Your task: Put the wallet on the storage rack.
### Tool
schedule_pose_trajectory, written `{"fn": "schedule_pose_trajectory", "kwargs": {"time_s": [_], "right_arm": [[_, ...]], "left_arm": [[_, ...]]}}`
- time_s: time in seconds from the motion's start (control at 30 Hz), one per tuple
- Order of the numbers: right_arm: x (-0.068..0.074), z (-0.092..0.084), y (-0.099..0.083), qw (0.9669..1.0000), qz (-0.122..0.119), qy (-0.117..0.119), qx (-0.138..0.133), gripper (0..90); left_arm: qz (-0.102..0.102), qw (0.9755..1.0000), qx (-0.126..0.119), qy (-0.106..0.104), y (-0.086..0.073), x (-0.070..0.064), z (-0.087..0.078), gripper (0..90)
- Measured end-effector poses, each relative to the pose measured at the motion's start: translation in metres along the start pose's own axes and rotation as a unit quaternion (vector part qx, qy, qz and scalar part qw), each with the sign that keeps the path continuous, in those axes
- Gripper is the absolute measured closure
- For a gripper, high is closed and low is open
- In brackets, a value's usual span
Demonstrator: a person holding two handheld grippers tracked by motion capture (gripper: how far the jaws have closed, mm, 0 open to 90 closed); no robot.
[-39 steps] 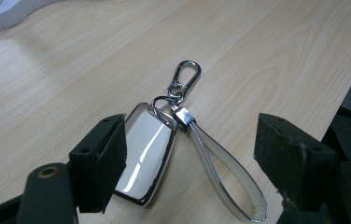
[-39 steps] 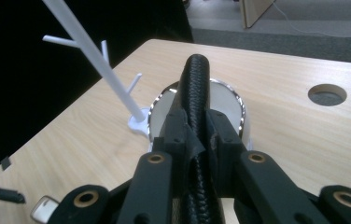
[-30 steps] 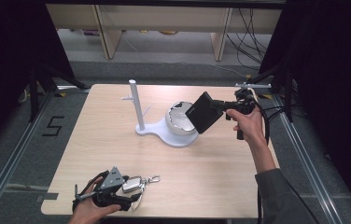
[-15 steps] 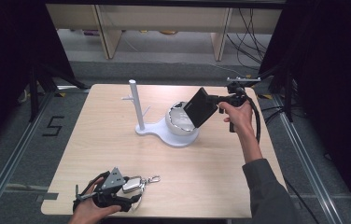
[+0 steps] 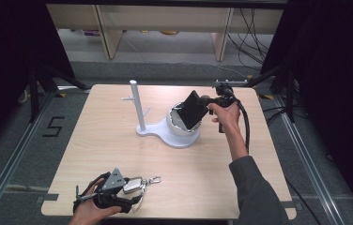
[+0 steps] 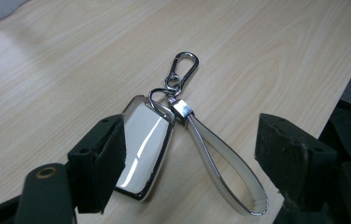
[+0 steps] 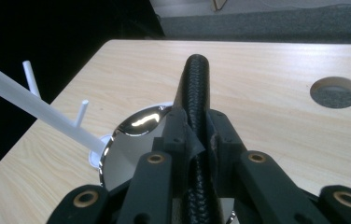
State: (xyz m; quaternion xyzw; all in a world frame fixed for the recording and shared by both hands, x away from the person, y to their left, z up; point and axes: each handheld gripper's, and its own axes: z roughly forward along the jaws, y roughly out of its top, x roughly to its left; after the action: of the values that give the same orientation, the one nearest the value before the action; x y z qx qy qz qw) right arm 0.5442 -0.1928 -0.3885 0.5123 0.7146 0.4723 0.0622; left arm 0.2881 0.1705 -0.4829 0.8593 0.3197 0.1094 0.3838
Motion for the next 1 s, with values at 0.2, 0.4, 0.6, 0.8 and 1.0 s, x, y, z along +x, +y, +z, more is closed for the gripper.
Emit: {"fn": "schedule_pose_trajectory", "kwargs": {"time_s": [0.2, 0.4, 0.6, 0.8, 1.0], "right_arm": [[0.002, 0.016, -0.007, 0.9998, -0.008, -0.003, 0.019, 79.8], [-0.001, 0.021, -0.011, 0.9995, -0.015, 0.000, 0.026, 76.4], [-0.003, 0.010, -0.010, 0.9996, -0.014, -0.014, 0.022, 52.6], [-0.003, -0.016, -0.013, 0.9981, -0.042, -0.046, 0.004, 37.5], [-0.001, -0.048, -0.029, 0.9970, -0.061, -0.046, -0.007, 36.4]], "left_arm": [[0.002, 1.0000, -0.003, 0.001, 0.000, 0.001, 0.001, 24.1], [0.001, 1.0000, 0.001, 0.000, -0.001, 0.000, 0.002, 23.6], [0.012, 0.9999, 0.010, 0.002, -0.002, 0.000, 0.004, 23.4], [0.011, 0.9999, 0.009, 0.001, -0.002, 0.000, 0.003, 23.4], [0.006, 0.9999, 0.011, 0.004, -0.004, 0.002, 0.004, 23.4]]}}
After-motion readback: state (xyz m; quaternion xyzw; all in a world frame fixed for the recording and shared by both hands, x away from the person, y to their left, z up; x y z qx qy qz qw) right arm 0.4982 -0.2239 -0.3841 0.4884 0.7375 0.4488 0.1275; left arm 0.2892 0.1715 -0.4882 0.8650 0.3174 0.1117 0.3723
